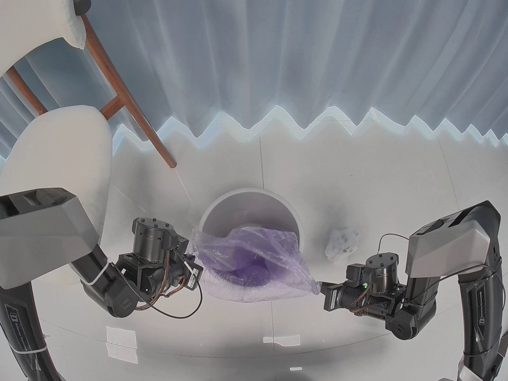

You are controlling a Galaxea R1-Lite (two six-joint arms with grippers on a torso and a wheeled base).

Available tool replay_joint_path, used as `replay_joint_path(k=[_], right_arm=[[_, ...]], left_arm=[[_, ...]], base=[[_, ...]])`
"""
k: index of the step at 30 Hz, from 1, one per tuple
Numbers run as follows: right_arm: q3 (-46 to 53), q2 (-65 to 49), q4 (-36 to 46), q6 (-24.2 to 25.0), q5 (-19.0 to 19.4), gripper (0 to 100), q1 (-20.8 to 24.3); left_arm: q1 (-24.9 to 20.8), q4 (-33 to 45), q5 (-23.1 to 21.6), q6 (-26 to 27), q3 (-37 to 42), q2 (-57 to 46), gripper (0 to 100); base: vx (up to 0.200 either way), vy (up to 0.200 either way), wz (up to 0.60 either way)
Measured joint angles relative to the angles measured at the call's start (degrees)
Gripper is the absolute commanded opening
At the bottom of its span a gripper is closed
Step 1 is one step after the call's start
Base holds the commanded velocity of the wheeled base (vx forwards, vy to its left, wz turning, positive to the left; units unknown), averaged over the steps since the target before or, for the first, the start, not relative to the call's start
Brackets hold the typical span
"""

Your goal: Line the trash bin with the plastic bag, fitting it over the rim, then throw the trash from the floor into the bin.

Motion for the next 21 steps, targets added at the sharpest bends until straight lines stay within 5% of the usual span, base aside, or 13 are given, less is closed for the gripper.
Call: replay_joint_path(k=[21], right_arm=[[-2.18, -1.54, -1.51, 0.71, -0.05, 0, -0.44]], left_arm=[[0.22, -1.48, -0.33, -0.13, -3.04, -2.73, 0]], base=[[0.0, 0.0, 0.0]])
